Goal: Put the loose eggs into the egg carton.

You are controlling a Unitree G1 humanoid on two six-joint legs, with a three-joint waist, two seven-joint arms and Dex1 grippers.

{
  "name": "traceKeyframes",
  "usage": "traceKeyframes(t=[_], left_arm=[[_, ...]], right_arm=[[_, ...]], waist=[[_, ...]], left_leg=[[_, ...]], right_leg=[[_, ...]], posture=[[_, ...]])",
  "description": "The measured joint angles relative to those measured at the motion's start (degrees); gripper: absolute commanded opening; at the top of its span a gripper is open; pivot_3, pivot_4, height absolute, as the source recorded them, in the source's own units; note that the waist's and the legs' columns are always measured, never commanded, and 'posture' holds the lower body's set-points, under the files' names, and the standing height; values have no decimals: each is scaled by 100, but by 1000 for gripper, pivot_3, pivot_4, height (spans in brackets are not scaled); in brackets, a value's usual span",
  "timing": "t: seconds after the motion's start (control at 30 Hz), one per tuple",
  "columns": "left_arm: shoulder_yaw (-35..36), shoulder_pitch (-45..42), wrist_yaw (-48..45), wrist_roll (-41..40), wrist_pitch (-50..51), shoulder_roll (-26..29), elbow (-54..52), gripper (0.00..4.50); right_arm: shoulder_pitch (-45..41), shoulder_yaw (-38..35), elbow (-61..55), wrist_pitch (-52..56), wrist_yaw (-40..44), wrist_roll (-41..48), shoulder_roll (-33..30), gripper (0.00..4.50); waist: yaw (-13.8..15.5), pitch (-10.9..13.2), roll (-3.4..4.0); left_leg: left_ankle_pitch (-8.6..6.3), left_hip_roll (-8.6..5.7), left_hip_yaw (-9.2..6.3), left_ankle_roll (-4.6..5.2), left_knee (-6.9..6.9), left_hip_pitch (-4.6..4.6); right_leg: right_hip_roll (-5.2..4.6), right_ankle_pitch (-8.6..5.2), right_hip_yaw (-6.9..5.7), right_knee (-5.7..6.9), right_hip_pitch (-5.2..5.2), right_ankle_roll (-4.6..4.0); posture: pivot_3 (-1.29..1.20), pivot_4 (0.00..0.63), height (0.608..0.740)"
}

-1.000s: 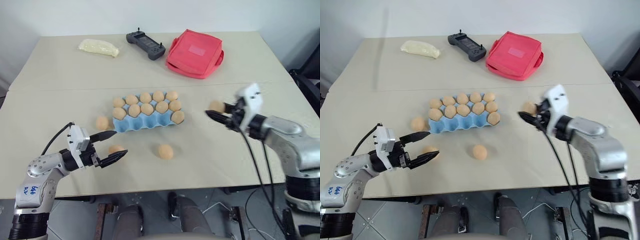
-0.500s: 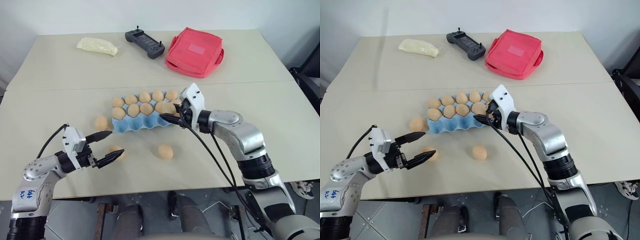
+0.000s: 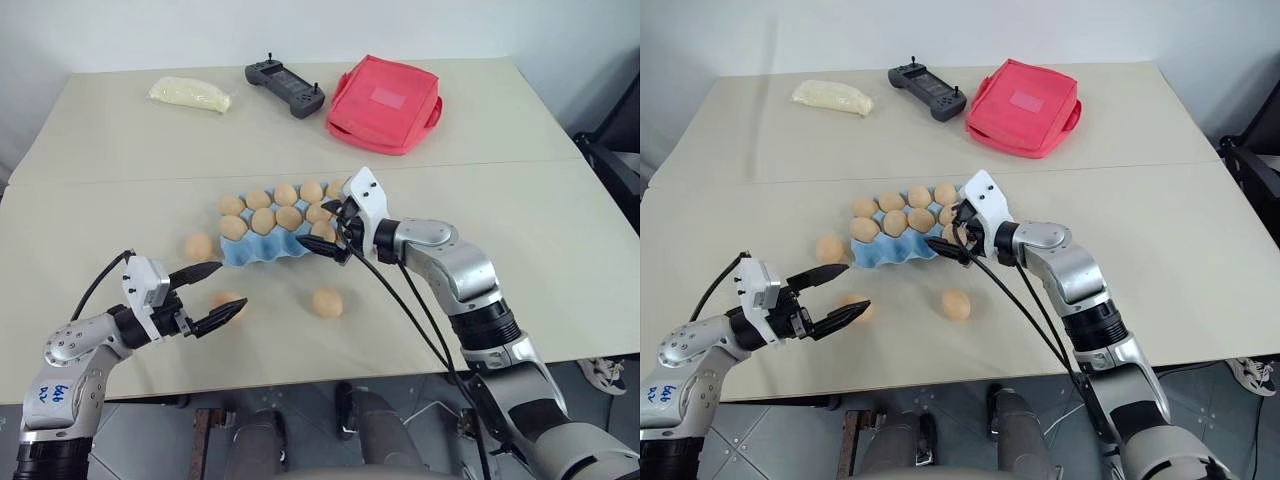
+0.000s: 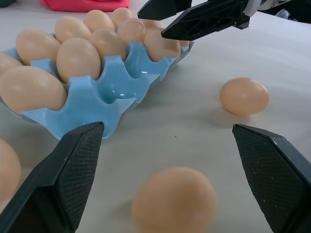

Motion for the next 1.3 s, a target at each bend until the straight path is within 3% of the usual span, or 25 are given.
traceKeyframes(t=[0.1, 0.3, 0.8, 1.03, 1.3], left_arm=[[-22, -86, -1, 0, -13, -19, 2, 4500], [-39, -138, 6, 19, -149, -48, 145, 4500], [208, 23, -53, 175, -817, 32, 598, 4500], [499, 360, -190, 101, -777, 158, 557, 4500], [639, 712, -186, 26, -598, 156, 142, 4500]], right_arm=[[83, -22, -383, 44, 142, 59, -207, 4475], [904, -672, -1563, 276, 838, 669, -1269, 4475], [3439, -1810, -2142, -368, 2589, 1263, -3159, 4475], [3222, -1781, -2106, -489, 2692, 1267, -3241, 4475], [1935, -570, -1824, -482, 2478, 1028, -2234, 4475]], waist=[[6, 0, 0], [41, -4, -7], [8, -2, -14], [11, -3, -17], [8, -7, -28]], left_leg=[[0, 0, 1, 0, -1, -1], [-4, -4, -4, 1, -1, -4], [-2, 0, 38, 3, 0, 13], [0, 2, 52, 8, -2, 11], [-4, 14, 77, 3, -9, 7]], right_leg=[[0, 0, -1, -1, -1, 0], [0, 1, -13, -21, 7, 3], [20, 2, 1, -46, 7, 7], [23, 19, 4, -77, 8, 6], [23, 19, 38, -73, -3, -6]], posture=[[0, 150, 740], [0, 150, 740], [0, 150, 740], [0, 150, 740], [0, 150, 740]])
